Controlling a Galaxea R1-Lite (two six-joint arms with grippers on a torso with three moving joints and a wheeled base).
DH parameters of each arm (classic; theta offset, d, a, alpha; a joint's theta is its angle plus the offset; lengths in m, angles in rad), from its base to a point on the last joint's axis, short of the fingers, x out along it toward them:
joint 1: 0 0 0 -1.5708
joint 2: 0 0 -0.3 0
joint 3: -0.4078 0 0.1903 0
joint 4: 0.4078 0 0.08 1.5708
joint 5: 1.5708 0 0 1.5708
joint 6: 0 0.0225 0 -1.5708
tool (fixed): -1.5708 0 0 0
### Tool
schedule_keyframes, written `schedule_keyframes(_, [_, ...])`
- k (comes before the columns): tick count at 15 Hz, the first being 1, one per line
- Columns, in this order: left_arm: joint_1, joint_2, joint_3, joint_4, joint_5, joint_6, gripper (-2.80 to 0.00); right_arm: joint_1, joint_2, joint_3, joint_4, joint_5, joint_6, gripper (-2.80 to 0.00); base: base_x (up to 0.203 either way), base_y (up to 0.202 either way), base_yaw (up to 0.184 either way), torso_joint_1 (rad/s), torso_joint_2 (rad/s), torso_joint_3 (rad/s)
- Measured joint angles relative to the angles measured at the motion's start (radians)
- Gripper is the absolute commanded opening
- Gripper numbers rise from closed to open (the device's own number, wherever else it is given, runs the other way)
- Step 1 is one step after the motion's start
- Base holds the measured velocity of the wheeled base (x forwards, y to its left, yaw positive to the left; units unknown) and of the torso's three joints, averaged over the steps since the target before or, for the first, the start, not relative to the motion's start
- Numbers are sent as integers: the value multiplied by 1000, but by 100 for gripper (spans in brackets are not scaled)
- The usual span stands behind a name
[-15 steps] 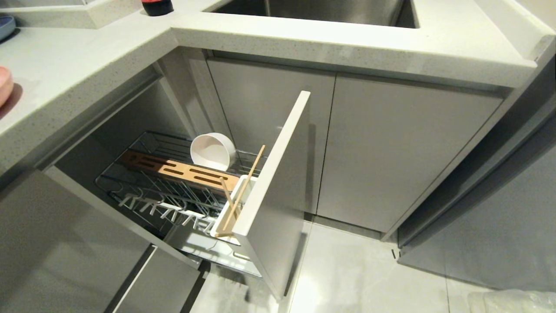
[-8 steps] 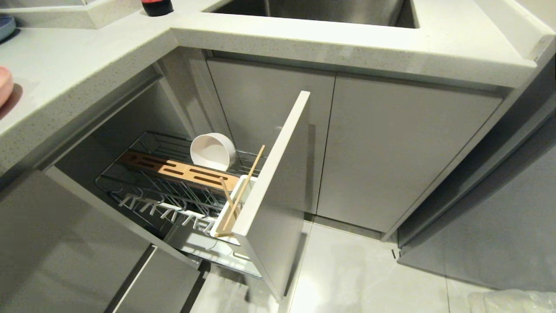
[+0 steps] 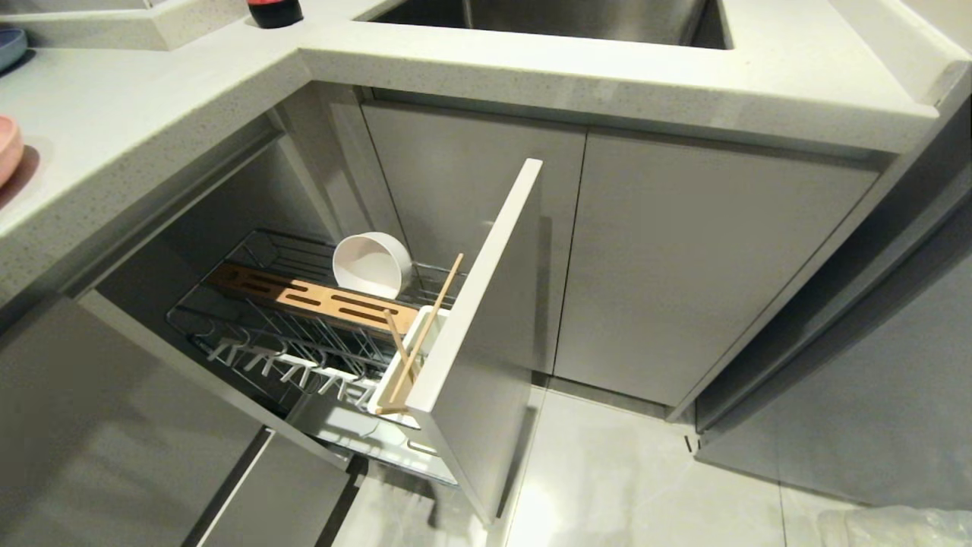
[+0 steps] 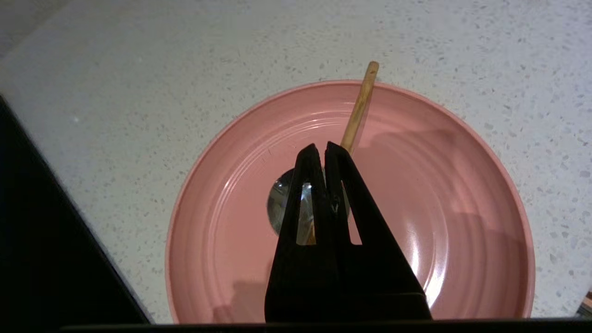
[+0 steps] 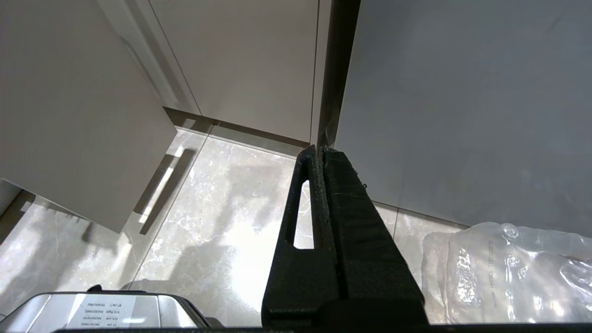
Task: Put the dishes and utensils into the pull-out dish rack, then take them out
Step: Pick up the chopsticks and place it in the cupboard
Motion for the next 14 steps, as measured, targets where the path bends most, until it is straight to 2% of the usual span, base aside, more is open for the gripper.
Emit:
schedule_keyframes(2, [4, 1, -13, 17, -34, -11, -280, 0, 0, 0, 0, 0, 0, -280, 0, 0, 0, 0, 0, 0])
schedule_keyframes(3, [-10, -5, -20, 20, -53, -37, -280, 0, 0, 0, 0, 0, 0, -280, 0, 0, 0, 0, 0, 0])
schedule_keyframes(5, [-99, -27, -27, 36, -71, -96, -280, 0, 0, 0, 0, 0, 0, -280, 0, 0, 0, 0, 0, 0])
schedule_keyframes(7, [-244, -56, -30, 80, -61, -165, -280, 0, 0, 0, 0, 0, 0, -280, 0, 0, 0, 0, 0, 0])
schedule_keyframes(10, [-460, -81, -24, 166, -10, -221, -280, 0, 0, 0, 0, 0, 0, -280, 0, 0, 0, 0, 0, 0])
schedule_keyframes(12, [-601, -79, -15, 194, 47, -245, -280, 0, 0, 0, 0, 0, 0, -280, 0, 0, 0, 0, 0, 0])
schedule_keyframes(14, [-745, -56, -6, 201, 135, -269, -280, 0, 0, 0, 0, 0, 0, -280, 0, 0, 0, 0, 0, 0])
